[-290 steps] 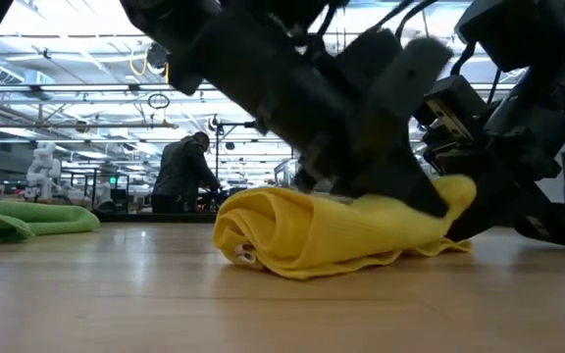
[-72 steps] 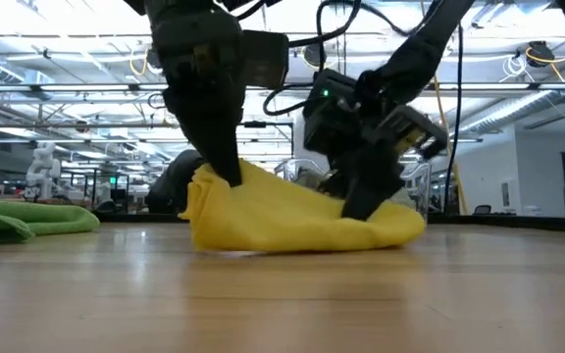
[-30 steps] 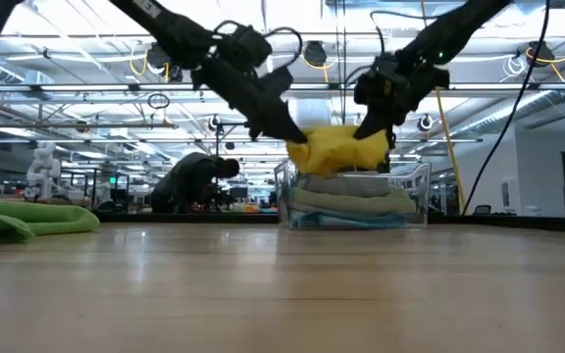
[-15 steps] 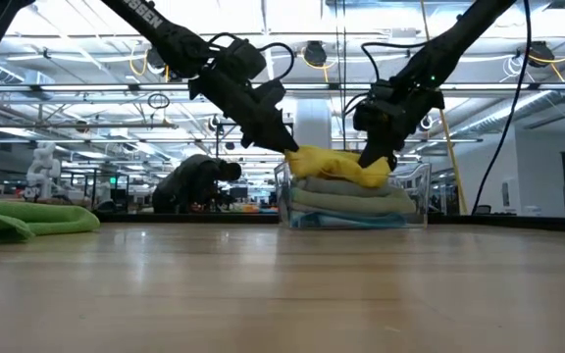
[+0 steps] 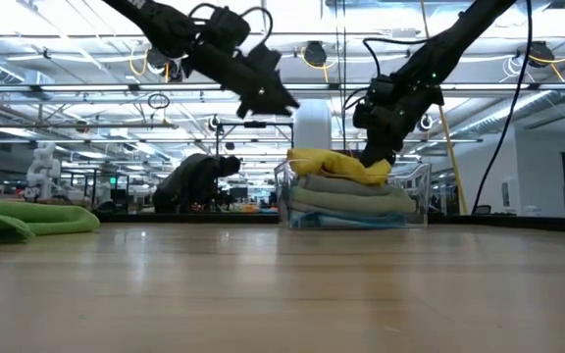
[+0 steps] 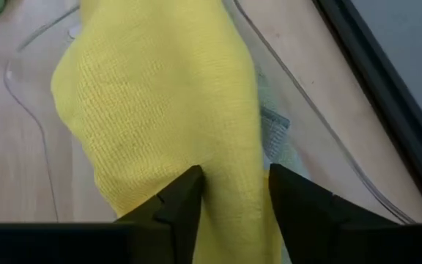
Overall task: Fold microfiber towels
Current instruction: Put the yellow towel in the transparent bin
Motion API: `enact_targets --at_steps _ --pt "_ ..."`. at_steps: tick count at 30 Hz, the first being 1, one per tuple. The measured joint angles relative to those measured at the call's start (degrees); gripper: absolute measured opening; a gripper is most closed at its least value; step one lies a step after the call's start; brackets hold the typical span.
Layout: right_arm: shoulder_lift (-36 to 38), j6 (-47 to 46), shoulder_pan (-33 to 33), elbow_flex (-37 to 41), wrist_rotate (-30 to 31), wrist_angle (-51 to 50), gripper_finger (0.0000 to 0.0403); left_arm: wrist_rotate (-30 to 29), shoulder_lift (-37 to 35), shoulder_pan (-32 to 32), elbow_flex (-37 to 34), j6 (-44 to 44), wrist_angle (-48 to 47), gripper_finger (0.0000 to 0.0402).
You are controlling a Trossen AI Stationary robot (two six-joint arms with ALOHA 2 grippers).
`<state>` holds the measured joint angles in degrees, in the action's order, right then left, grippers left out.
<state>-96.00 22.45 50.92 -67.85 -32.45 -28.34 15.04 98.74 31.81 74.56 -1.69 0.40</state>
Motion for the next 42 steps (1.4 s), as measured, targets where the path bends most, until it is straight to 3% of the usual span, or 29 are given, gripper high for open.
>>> enact_targets --at_steps 5,11,19,25,30,34,37,42 --pt "2.9 0.8 0.0 0.0 2.5 -0.7 0.0168 -0.2 3.4 -2.7 0.0 -0.7 8.3 0.0128" --pt "7.4 1.3 0.0 0.0 2.7 -0.2 0.0190 -8.5 8.5 -3.9 0.0 -0.5 10.2 0.0065" --pt "10.5 -9.8 -0.4 0.0 4.3 1.0 0.0197 -3.3 13.6 -3.4 -0.1 -3.2 8.5 0.0006" --pt "11.1 -17.7 -6.0 0.0 -1.0 0.1 0.0148 -7.1 12.6 -3.5 -0.1 -3.0 9.3 0.0014" --pt "10.6 -19.1 -10.8 1.0 -0.3 2.9 0.0076 -11.1 8.7 -2.2 0.0 -4.0 11.5 0.0018" --pt "9.9 -21.7 -11.6 5.7 4.1 7.6 0.0016 -9.4 6.5 -1.7 0.0 -7.8 13.0 0.0004" --pt "9.8 -21.9 -11.0 10.7 9.0 14.2 0.0007 -6.0 6.3 -2.3 0.0 -9.4 13.2 0.0006" --pt "8.9 -23.5 -9.3 16.8 9.6 23.1 0.0012 -4.0 10.5 -4.4 0.0 -7.6 8.7 0.0022"
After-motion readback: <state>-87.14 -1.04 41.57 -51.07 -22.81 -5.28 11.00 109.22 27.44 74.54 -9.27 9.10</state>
